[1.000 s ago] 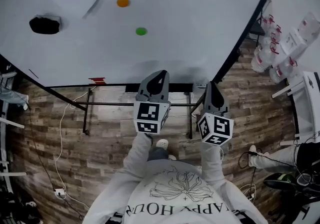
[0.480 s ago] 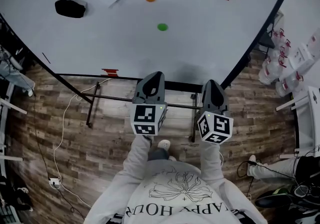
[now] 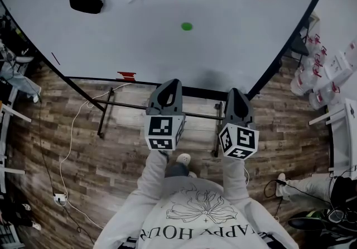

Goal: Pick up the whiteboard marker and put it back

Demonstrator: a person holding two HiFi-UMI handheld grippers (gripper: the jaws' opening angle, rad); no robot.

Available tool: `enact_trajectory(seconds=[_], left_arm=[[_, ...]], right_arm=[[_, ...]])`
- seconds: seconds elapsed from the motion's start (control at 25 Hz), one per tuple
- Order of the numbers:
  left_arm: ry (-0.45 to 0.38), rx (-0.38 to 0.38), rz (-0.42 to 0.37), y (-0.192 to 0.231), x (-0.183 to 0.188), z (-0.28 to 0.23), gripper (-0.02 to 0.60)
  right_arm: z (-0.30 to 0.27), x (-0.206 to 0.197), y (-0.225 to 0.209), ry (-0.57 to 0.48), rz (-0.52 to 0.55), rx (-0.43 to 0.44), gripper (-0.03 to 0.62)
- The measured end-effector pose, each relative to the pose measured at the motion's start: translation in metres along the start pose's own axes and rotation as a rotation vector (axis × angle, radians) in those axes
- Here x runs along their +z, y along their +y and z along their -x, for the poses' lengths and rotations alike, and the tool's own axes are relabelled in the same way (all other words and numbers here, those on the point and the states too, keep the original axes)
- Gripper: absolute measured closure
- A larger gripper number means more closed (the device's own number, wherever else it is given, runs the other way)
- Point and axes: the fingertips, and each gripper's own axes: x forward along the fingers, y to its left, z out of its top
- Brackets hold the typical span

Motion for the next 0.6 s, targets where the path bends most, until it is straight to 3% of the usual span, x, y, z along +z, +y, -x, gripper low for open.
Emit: enact_trajectory(seconds=[0.6], left_arm=[[0.01, 0.005, -0.005, -0.0022, -0.003, 0.0035, 0.572]], right_arm=[[0.0059, -0.0027, -0.0011, 0.014, 0.013, 0.002, 0.591]])
